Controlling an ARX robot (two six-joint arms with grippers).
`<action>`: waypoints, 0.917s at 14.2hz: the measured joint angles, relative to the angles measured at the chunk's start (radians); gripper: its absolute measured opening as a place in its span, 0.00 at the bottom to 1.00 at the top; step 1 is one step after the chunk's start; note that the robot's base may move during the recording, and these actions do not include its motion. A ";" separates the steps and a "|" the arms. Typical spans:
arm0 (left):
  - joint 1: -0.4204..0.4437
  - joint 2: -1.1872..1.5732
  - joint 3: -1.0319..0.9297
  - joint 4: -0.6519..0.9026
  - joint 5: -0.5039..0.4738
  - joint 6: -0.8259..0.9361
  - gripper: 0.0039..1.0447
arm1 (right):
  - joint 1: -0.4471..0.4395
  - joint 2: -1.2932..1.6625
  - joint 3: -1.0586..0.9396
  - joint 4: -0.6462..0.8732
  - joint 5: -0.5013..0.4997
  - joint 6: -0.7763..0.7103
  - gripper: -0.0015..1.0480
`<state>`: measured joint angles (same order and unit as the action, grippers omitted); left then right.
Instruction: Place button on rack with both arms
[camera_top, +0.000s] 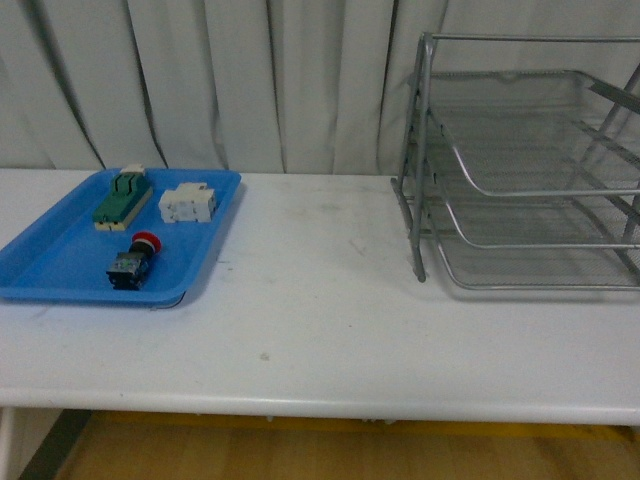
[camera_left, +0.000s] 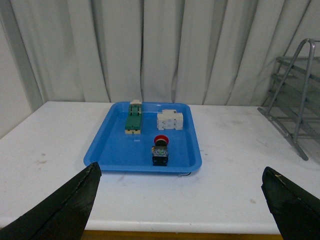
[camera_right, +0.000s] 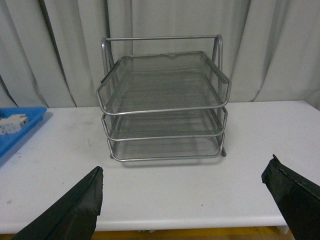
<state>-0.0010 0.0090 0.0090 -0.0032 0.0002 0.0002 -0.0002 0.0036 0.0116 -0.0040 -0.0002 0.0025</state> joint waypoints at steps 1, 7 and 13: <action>0.000 0.000 0.000 0.000 0.000 0.000 0.94 | 0.000 0.000 0.000 0.000 0.000 0.000 0.94; 0.000 0.000 0.000 0.000 0.000 0.000 0.94 | 0.000 0.000 0.000 0.000 0.000 0.000 0.94; 0.000 0.000 0.000 0.000 0.000 0.000 0.94 | 0.000 0.000 0.000 0.000 0.000 0.000 0.94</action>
<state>-0.0010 0.0090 0.0090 -0.0036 0.0002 0.0002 -0.0002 0.0036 0.0116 -0.0040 -0.0002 0.0025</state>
